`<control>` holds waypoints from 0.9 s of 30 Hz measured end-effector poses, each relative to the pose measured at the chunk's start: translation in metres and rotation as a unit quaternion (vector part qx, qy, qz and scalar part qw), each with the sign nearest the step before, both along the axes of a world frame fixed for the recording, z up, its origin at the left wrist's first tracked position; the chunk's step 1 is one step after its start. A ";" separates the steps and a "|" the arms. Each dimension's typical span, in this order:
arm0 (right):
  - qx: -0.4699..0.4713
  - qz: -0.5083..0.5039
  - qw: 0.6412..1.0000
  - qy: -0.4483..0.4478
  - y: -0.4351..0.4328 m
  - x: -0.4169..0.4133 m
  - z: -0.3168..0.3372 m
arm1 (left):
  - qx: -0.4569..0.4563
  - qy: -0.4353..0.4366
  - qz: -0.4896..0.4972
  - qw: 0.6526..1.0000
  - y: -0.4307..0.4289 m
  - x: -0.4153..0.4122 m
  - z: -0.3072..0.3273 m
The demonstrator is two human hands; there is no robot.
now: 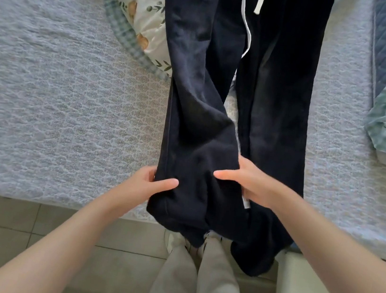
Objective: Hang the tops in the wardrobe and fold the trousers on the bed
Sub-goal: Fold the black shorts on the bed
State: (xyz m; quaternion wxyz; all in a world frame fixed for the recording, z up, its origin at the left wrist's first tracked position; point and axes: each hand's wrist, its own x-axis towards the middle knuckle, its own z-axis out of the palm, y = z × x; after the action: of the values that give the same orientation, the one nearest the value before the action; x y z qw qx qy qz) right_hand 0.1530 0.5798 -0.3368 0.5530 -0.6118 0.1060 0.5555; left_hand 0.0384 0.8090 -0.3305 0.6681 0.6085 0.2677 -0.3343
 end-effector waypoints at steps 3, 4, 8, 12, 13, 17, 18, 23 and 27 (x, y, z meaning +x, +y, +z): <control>0.007 -0.039 0.997 0.067 0.001 -0.025 0.007 | -0.016 0.038 0.033 0.999 0.016 -0.018 0.008; 0.017 -0.061 0.995 0.080 0.000 -0.032 0.010 | -0.024 0.058 0.035 0.997 0.022 -0.024 0.011; 0.038 -0.082 0.991 0.099 -0.009 -0.054 0.018 | -0.035 0.110 0.044 0.992 0.039 -0.045 0.023; -0.008 -0.076 0.997 0.027 -0.017 -0.067 0.016 | -0.026 0.109 0.069 0.991 0.050 -0.061 0.035; 0.002 -0.088 0.996 0.017 -0.019 -0.070 0.015 | -0.026 0.102 0.074 0.992 0.053 -0.066 0.034; -0.002 -0.084 0.996 -0.011 -0.023 -0.087 0.006 | 0.020 0.100 0.089 0.991 0.058 -0.084 0.014; -0.034 -0.071 0.996 -0.032 -0.023 -0.091 0.000 | 0.056 0.107 0.084 0.989 0.056 -0.088 0.006; -0.178 -0.014 0.980 -0.087 -0.021 -0.099 -0.028 | 0.106 0.163 0.038 0.980 0.048 -0.095 -0.026; -0.118 0.053 0.991 -0.025 -0.019 -0.092 -0.022 | 0.010 0.197 0.012 0.980 0.057 -0.096 -0.032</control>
State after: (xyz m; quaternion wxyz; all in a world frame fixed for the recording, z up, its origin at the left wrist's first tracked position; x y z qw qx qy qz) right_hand 0.0605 0.5606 -0.3585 0.4491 -0.6914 0.1240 0.5522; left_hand -0.0572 0.8656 -0.3629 0.6000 0.5339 0.4048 -0.4371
